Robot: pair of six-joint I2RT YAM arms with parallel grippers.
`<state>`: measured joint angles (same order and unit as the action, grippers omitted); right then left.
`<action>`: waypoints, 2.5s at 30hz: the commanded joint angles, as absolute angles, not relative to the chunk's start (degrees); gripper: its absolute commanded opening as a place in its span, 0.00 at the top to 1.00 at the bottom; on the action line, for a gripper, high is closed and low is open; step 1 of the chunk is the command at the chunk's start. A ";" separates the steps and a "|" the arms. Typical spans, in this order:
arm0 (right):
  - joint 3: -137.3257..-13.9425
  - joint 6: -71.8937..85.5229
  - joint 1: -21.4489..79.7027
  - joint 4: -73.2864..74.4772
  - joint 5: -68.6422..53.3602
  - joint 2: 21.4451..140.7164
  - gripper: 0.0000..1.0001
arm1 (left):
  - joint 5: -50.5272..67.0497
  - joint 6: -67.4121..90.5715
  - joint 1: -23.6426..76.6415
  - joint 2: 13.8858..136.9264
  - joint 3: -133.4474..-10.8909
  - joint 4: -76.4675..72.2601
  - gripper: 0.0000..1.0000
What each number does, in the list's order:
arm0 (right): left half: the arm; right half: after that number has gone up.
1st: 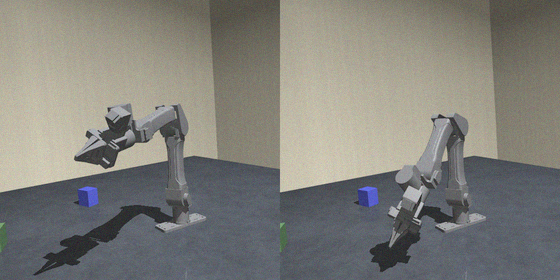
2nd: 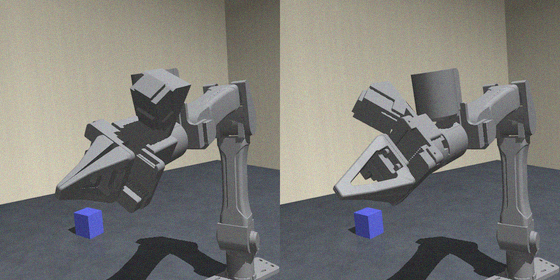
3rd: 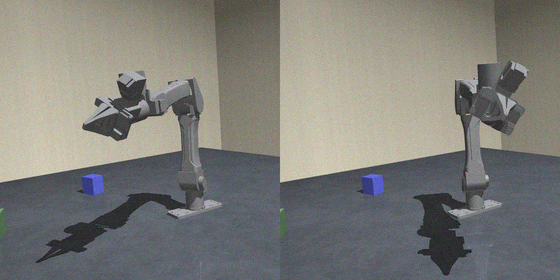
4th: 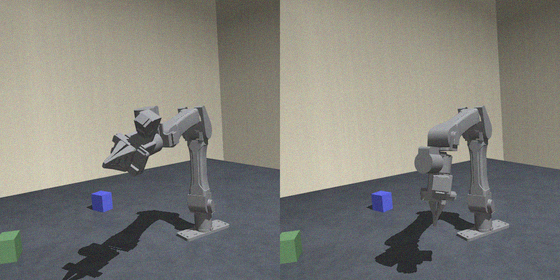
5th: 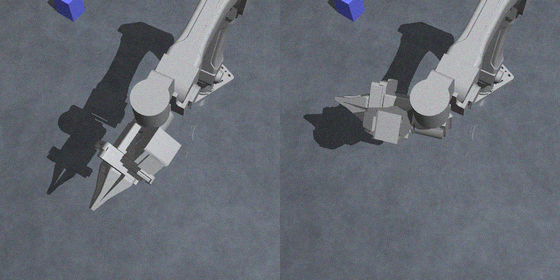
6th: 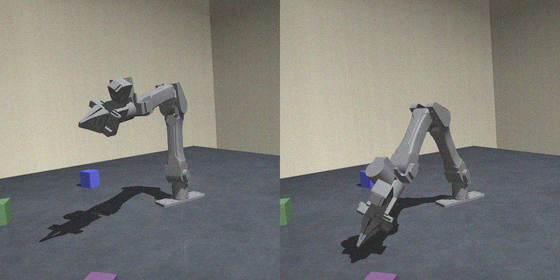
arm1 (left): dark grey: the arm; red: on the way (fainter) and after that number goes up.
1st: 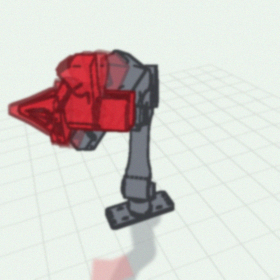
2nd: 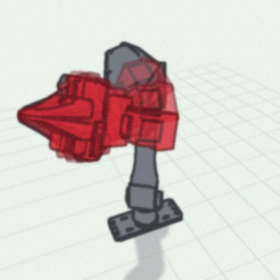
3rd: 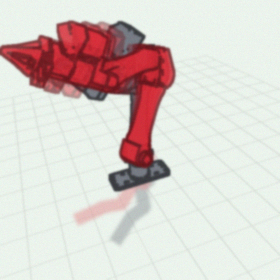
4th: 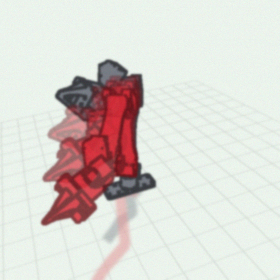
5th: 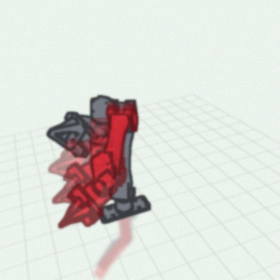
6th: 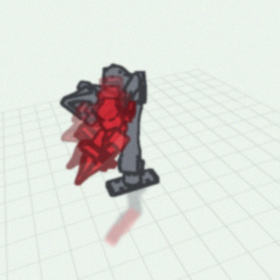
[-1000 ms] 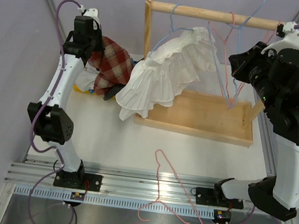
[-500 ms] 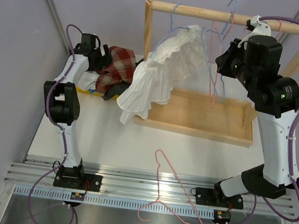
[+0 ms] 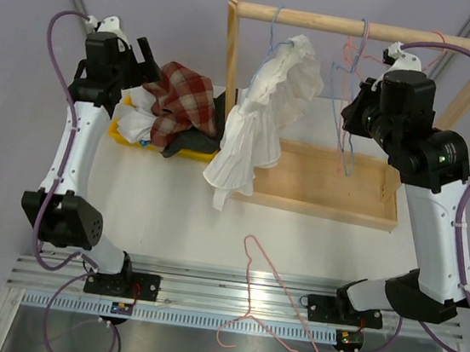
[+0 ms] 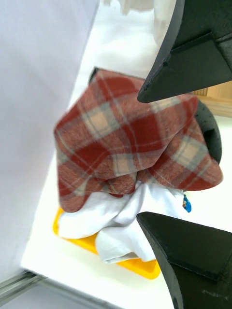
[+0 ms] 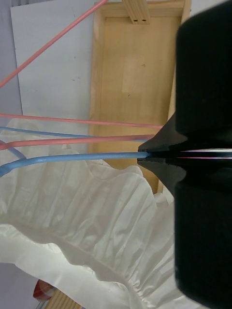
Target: Remove the skirt from the hanger
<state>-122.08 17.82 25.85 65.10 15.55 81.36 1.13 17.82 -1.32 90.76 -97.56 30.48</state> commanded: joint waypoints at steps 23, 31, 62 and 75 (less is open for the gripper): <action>-132.55 26.98 28.47 45.01 -24.44 87.80 0.08 | -1.93 19.16 7.91 52.39 -68.83 32.25 0.01; -129.12 25.23 32.78 42.45 -12.23 92.72 0.17 | -0.35 20.92 8.88 48.52 -64.69 30.85 0.01; -135.44 24.87 34.72 42.63 -1.41 94.32 1.00 | -0.36 18.73 38.22 50.09 -62.48 16.97 0.01; -124.54 26.72 34.72 39.64 -0.35 85.96 1.00 | 10.58 18.19 60.52 61.17 -73.03 3.95 0.07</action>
